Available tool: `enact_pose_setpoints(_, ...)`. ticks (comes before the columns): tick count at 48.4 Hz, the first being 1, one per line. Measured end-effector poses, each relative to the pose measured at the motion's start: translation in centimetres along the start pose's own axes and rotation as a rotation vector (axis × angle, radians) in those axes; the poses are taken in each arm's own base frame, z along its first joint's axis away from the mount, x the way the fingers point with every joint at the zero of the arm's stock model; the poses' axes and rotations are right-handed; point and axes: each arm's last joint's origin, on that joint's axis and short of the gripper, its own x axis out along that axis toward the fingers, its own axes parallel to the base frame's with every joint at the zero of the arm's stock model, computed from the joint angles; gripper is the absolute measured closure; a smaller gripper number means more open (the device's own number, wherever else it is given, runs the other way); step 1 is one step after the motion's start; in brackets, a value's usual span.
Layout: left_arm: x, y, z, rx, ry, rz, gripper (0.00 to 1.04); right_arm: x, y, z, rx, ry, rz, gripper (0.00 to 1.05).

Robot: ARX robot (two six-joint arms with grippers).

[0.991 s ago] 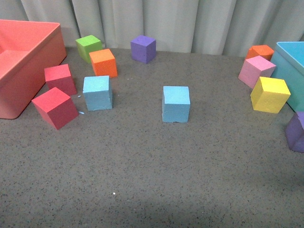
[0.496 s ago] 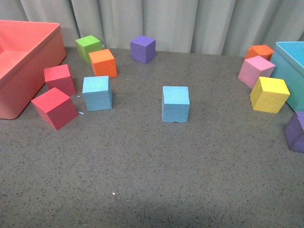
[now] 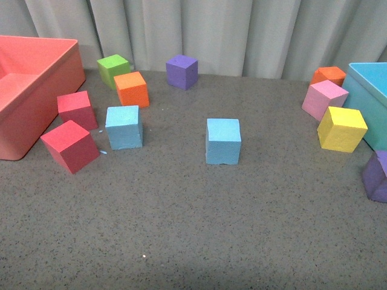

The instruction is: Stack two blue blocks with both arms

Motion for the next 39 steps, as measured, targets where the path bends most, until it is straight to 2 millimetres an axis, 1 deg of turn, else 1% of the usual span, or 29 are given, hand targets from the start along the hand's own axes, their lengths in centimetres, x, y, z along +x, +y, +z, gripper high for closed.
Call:
enact_pose_setpoints(25,0.0,0.0,0.0,0.000,0.000,0.000,0.07,-1.6,0.0,0.2,0.000,-0.009,0.000,1.04)
enact_pose_setpoints(36,0.0,0.0,0.0,0.000,0.000,0.000,0.07,-2.0,0.0,0.1,0.000,-0.008,0.000,1.04)
enact_pose_setpoints(39,0.0,0.0,0.0,0.000,0.000,0.000,0.07,-2.4,0.0,-0.1,0.000,0.013,0.000,1.04)
